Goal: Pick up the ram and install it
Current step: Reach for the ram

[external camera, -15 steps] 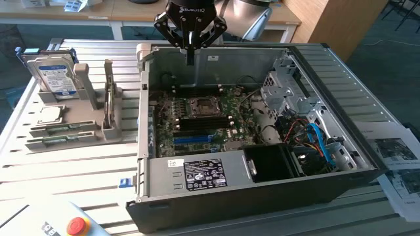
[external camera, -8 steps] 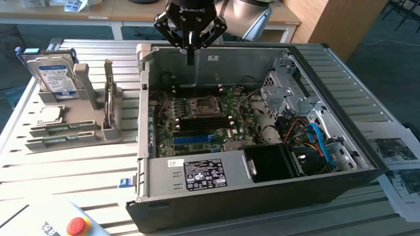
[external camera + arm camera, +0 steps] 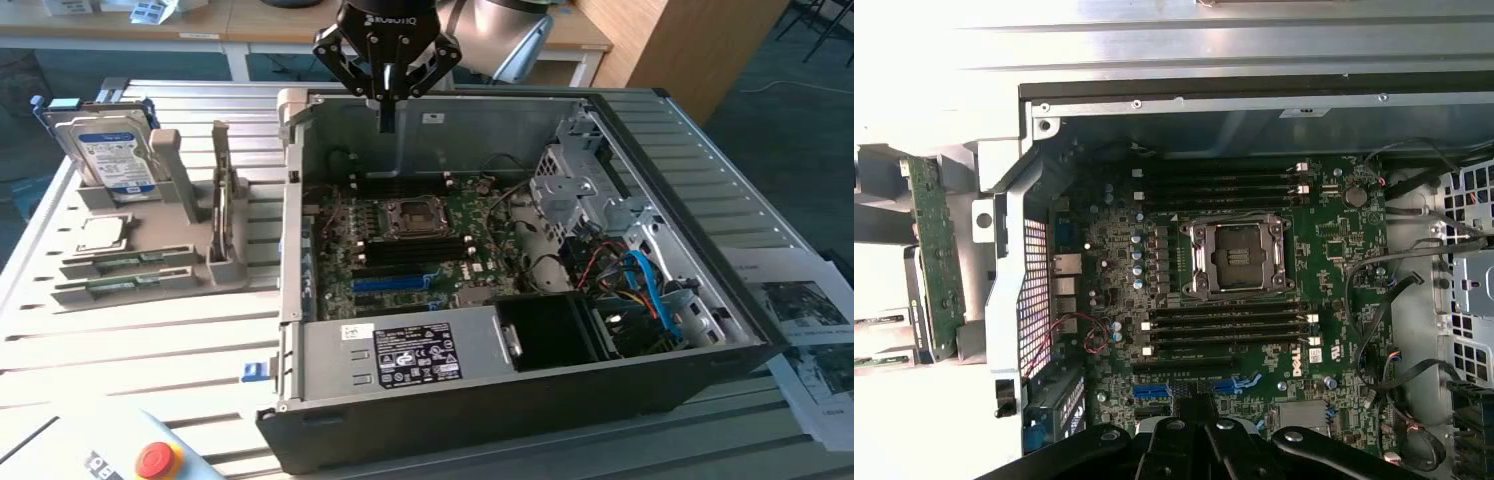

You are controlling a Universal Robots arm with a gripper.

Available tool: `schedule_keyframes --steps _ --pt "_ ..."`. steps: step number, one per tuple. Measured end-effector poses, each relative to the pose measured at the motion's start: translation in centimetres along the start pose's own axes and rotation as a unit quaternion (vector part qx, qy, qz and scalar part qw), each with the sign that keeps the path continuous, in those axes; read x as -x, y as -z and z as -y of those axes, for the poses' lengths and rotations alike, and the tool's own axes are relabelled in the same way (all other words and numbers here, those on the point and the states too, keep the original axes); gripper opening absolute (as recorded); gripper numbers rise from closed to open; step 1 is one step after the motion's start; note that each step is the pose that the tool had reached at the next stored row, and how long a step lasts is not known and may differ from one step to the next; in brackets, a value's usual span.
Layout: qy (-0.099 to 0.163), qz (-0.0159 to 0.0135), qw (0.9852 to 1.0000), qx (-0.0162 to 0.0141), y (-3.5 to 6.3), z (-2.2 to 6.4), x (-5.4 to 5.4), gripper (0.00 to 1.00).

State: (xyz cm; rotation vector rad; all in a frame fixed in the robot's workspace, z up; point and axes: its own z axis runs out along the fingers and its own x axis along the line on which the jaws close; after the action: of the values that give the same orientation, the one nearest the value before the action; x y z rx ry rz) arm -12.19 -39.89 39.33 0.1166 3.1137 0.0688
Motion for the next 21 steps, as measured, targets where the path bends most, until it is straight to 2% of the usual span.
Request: schedule_keyframes --steps 8,21 --pt "0.0 0.0 1.0 0.0 0.0 0.02 -0.2 0.1" --pt "0.0 0.0 1.0 0.0 0.05 0.19 -2.6 0.1"
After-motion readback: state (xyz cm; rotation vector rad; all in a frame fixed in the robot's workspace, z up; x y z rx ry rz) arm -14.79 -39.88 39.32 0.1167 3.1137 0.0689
